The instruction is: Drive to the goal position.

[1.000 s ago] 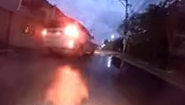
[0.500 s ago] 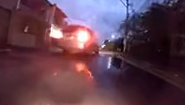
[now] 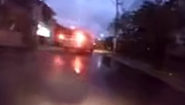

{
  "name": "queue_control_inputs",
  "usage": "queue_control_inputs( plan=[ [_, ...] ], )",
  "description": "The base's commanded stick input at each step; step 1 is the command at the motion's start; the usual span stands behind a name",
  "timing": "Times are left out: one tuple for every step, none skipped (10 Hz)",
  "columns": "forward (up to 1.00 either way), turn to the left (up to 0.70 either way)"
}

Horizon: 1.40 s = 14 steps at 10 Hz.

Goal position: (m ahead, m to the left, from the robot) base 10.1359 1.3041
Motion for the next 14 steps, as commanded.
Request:
queue_control_inputs(
  plan=[
    [0.50, 0.00],
    [0.50, 0.00],
    [0.50, 0.00],
    [0.50, 0.00],
    [0.50, 0.00],
    [0.50, 0.00],
    [0.50, 0.00],
    [0.50, 0.00],
    [0.50, 0.00],
    [0.50, 0.00],
    [0.50, 0.00],
    [0.50, 0.00],
    [0.50, 0.00],
    [0.50, 0.00]
  ],
)
